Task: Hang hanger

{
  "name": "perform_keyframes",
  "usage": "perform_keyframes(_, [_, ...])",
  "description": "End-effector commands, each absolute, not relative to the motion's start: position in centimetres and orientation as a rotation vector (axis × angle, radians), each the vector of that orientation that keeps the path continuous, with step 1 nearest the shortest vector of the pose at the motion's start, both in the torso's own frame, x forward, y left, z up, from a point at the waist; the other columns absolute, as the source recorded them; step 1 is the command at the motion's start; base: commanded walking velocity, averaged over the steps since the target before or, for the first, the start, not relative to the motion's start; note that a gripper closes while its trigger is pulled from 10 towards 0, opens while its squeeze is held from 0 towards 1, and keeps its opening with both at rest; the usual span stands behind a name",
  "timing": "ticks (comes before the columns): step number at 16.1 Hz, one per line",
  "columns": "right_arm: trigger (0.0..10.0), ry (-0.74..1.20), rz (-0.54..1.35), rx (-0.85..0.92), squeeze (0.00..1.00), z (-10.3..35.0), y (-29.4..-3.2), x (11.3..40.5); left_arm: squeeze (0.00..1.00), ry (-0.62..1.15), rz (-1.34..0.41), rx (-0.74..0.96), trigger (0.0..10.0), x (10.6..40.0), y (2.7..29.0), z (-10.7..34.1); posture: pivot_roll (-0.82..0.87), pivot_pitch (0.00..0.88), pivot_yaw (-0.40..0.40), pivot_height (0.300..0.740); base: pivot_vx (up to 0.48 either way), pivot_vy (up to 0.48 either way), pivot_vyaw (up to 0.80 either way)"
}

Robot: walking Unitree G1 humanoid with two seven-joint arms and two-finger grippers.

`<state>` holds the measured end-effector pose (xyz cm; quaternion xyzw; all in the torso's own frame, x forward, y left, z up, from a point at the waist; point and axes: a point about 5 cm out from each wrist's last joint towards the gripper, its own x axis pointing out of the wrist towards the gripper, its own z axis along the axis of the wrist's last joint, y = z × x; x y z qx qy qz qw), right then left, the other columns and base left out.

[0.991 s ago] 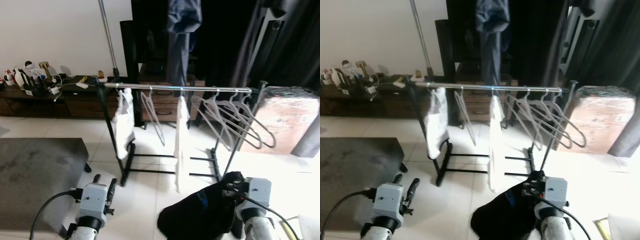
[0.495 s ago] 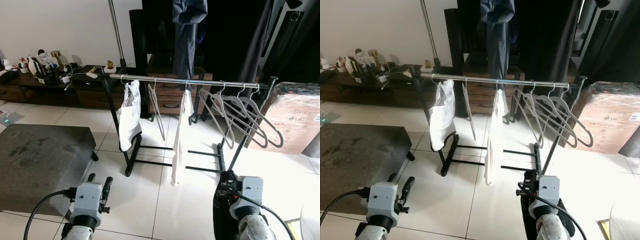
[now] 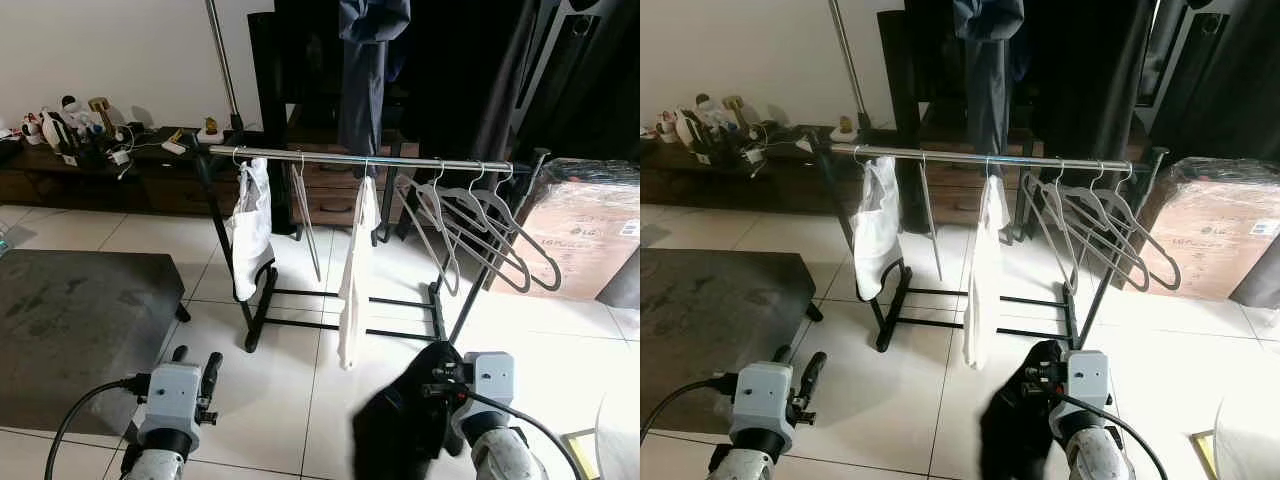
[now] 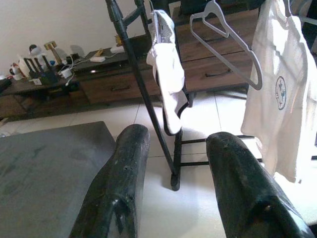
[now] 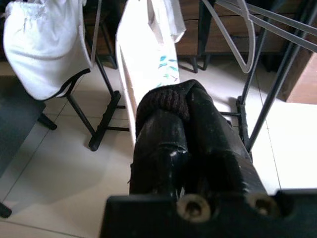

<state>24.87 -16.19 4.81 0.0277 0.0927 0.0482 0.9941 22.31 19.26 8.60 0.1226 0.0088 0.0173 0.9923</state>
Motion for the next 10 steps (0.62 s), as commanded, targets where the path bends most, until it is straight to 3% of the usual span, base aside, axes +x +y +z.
perform_keyframes(1, [10.0,0.161,0.117,0.036,0.00,5.47,-15.98,25.09,0.00,0.013,0.046,0.248,10.0,22.39,19.38,8.92,-0.03,0.082,-0.014,0.740,0.262,0.000,0.00])
perform_keyframes(3, [10.0,0.159,0.128,0.025,0.00,5.48,-15.98,25.03,0.00,0.013,0.047,0.248,10.0,22.38,19.36,8.93,-0.03,0.082,-0.015,0.740,0.266,0.000,0.00])
perform_keyframes(6, [10.0,0.153,0.141,0.020,0.00,5.60,-15.77,24.88,0.00,0.013,0.047,0.246,10.0,22.31,19.26,8.88,-0.03,0.081,-0.018,0.740,0.310,0.000,0.50])
perform_keyframes(10, [10.0,0.158,0.125,0.046,0.00,5.47,-15.80,24.84,0.00,0.012,0.038,0.249,10.0,22.31,19.29,8.89,-0.03,0.073,-0.010,0.740,0.331,0.000,0.00])
